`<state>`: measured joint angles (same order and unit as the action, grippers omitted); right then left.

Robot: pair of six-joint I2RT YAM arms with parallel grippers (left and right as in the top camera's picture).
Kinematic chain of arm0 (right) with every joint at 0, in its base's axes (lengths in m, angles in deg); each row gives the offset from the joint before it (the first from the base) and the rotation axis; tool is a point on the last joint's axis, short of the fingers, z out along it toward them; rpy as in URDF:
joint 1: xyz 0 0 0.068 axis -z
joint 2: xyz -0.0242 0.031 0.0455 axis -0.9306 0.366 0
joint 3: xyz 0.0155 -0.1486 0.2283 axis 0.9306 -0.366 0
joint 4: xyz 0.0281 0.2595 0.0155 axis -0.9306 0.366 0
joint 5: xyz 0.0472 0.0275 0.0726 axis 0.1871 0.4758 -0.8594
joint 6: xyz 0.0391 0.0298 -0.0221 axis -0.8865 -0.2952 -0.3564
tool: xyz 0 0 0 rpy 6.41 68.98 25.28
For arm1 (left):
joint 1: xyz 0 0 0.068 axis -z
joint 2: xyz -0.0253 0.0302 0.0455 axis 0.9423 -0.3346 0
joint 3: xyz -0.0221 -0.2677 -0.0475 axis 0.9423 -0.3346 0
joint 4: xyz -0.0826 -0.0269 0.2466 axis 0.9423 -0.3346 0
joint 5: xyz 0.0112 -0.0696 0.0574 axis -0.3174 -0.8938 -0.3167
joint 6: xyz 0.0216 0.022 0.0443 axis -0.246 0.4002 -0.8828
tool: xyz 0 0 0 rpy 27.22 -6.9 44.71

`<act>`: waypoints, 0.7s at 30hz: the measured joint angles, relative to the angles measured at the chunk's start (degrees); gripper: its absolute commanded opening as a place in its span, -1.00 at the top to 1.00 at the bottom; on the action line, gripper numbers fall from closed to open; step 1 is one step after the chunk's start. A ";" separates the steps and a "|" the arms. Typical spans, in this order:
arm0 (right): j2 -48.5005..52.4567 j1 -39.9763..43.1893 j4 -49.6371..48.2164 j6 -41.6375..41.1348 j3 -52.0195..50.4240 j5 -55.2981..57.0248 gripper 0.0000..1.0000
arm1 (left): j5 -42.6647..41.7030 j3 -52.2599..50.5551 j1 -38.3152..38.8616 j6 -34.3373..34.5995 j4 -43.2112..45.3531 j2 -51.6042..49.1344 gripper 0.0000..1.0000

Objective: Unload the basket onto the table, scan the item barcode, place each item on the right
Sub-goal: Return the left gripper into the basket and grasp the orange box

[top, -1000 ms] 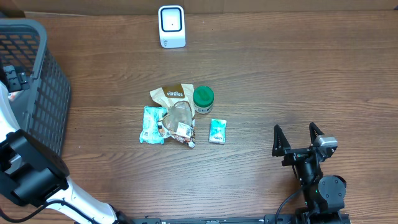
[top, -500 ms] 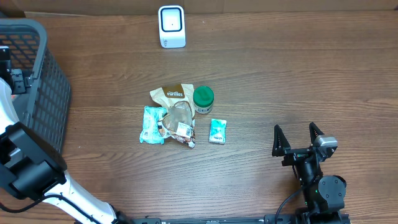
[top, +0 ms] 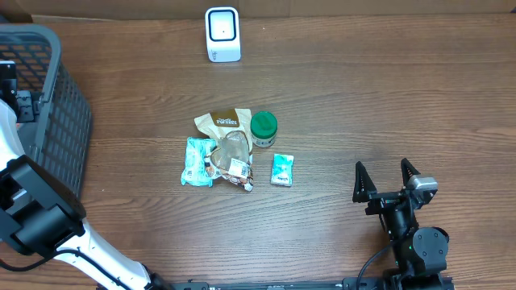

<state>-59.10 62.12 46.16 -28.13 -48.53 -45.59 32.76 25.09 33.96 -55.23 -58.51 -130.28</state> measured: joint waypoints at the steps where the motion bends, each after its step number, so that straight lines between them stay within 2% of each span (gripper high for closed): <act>1: 0.00 0.00 -0.02 0.02 0.00 -0.04 -1.00 | 0.00 0.00 -0.02 -0.02 0.07 0.00 -0.99; 21: 0.00 0.00 -0.04 0.00 0.00 -0.02 -1.00 | -1.42 0.00 -1.16 -0.02 0.28 0.00 -1.00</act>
<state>-59.10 62.12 46.12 -28.13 -48.53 -45.61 31.34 25.09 32.80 -55.25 -58.23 -130.28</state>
